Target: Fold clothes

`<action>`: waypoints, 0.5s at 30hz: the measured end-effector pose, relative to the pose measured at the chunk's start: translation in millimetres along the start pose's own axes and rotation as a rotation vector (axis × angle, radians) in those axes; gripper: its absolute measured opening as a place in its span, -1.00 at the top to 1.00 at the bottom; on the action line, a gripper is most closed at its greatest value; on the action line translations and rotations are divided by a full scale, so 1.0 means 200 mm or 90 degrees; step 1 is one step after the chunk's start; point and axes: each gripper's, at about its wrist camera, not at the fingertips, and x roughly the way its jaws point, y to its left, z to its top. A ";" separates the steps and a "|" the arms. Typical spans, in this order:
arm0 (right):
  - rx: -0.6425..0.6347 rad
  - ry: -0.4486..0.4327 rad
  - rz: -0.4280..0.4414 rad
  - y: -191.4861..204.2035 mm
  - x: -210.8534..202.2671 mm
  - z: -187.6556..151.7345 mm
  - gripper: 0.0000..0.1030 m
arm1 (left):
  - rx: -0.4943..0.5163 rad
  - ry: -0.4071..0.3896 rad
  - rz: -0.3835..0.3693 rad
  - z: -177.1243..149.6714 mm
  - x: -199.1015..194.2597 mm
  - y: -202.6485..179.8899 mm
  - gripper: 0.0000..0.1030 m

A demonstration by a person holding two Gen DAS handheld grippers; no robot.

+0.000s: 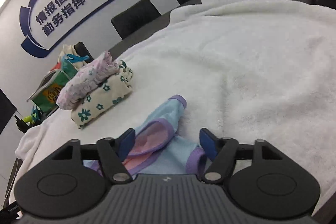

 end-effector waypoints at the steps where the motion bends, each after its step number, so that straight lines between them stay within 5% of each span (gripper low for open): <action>1: -0.009 -0.002 -0.007 0.01 0.02 0.00 -0.34 | 0.000 0.000 0.000 0.00 0.00 0.00 -0.32; 2: -0.020 -0.004 -0.015 0.02 0.04 0.01 -0.29 | 0.000 -0.001 0.000 0.00 0.00 0.00 -0.32; 3: -0.031 -0.005 -0.024 0.04 0.06 0.02 0.19 | -0.001 -0.001 0.000 0.00 0.00 0.00 -0.32; 4: -0.058 0.001 -0.041 0.06 0.08 0.01 0.93 | -0.002 -0.002 -0.001 0.00 0.00 0.00 -0.32; 9: -0.060 -0.007 -0.070 0.06 0.10 0.02 0.88 | 0.002 -0.004 0.004 0.00 0.00 0.00 -0.32; 11: -0.084 -0.025 -0.085 0.09 0.06 0.00 0.59 | -0.003 -0.020 0.015 0.00 -0.03 0.00 -0.32; 12: -0.091 -0.037 -0.092 0.10 0.03 0.00 0.13 | -0.005 -0.028 0.020 -0.01 -0.04 0.01 -0.32; 13: -0.099 -0.050 -0.099 0.11 -0.01 0.00 -0.08 | -0.013 -0.038 0.018 -0.01 -0.05 0.02 -0.32; 15: -0.111 -0.084 -0.108 0.11 -0.11 0.00 -0.08 | -0.027 -0.058 0.014 -0.01 -0.09 0.04 -0.32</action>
